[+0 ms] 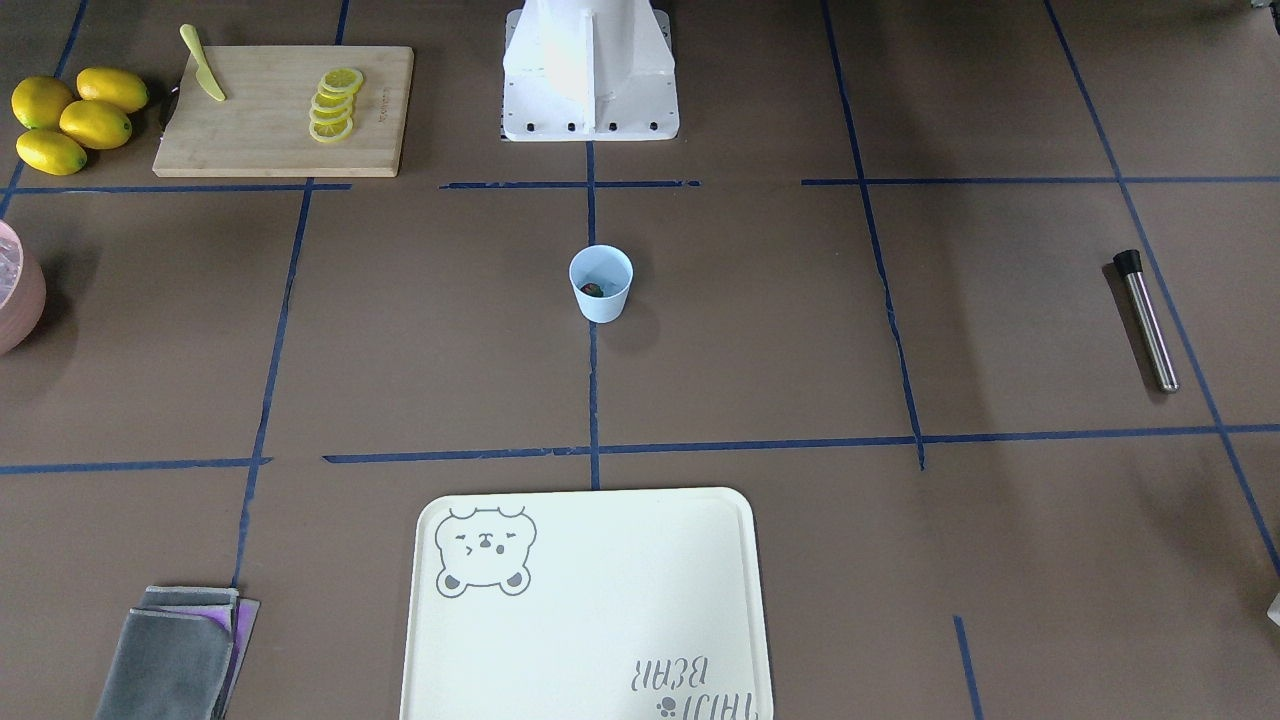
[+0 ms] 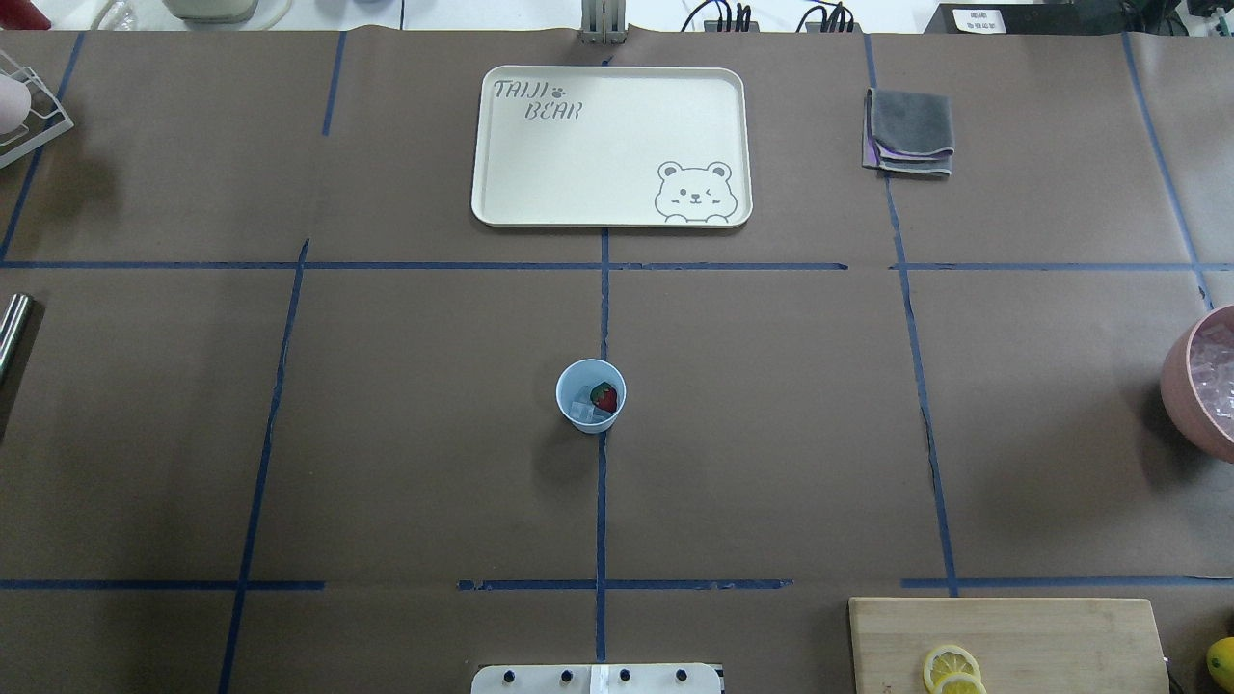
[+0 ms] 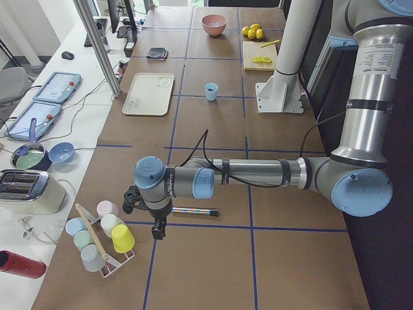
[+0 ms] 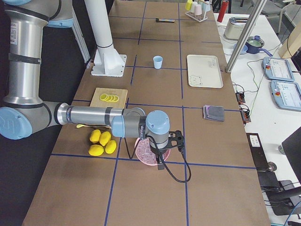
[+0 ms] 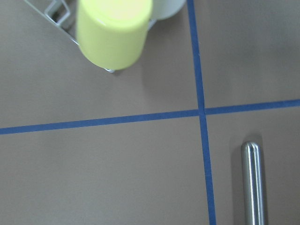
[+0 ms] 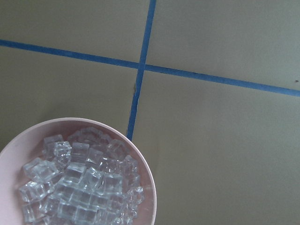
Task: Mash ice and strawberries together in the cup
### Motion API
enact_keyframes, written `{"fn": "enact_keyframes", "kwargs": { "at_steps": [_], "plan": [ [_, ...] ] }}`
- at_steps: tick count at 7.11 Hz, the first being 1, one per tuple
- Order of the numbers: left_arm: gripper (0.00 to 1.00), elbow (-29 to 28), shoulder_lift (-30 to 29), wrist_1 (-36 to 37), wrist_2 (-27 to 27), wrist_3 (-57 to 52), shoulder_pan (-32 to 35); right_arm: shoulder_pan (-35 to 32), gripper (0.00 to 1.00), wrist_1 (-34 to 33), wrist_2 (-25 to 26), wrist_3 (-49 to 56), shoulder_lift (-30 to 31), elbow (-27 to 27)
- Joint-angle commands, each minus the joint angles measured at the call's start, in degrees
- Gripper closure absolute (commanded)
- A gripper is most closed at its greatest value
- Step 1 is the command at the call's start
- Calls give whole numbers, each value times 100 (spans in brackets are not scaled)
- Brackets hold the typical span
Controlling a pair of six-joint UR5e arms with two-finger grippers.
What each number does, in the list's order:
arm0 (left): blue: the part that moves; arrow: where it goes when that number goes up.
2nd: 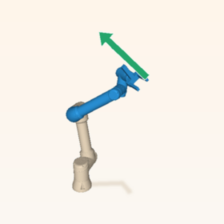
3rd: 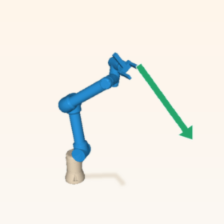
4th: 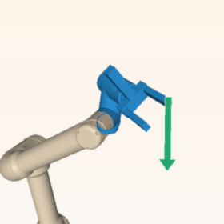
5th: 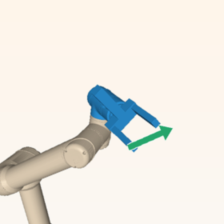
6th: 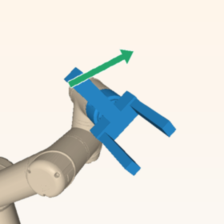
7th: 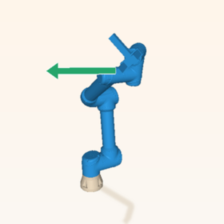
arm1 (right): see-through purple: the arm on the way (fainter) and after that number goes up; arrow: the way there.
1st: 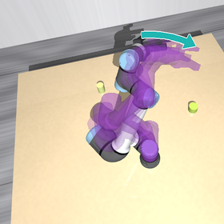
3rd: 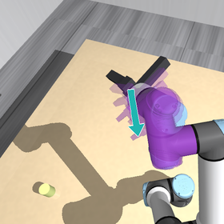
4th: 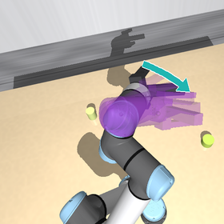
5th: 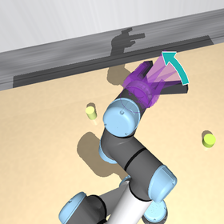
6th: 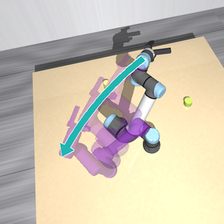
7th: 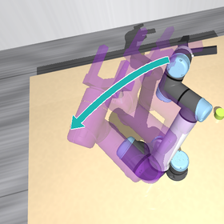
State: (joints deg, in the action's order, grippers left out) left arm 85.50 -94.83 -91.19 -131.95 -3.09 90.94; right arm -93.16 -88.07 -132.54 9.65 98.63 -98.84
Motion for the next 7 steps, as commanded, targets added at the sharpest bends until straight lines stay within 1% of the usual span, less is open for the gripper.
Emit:
{"fn": "enact_keyframes", "kwargs": {
  "at_steps": [1,3,7],
  "plan": [
    [0,81,140,-265,-85,1,20,0,0,0,0,2,-2,-4],
    [0,-6,219,-363,-261,-7,3,0,0,0,-9,2,7,5],
    [0,20,281,-364,-208,-51,-15,0,0,0,-9,2,7,14]
  ]
}}
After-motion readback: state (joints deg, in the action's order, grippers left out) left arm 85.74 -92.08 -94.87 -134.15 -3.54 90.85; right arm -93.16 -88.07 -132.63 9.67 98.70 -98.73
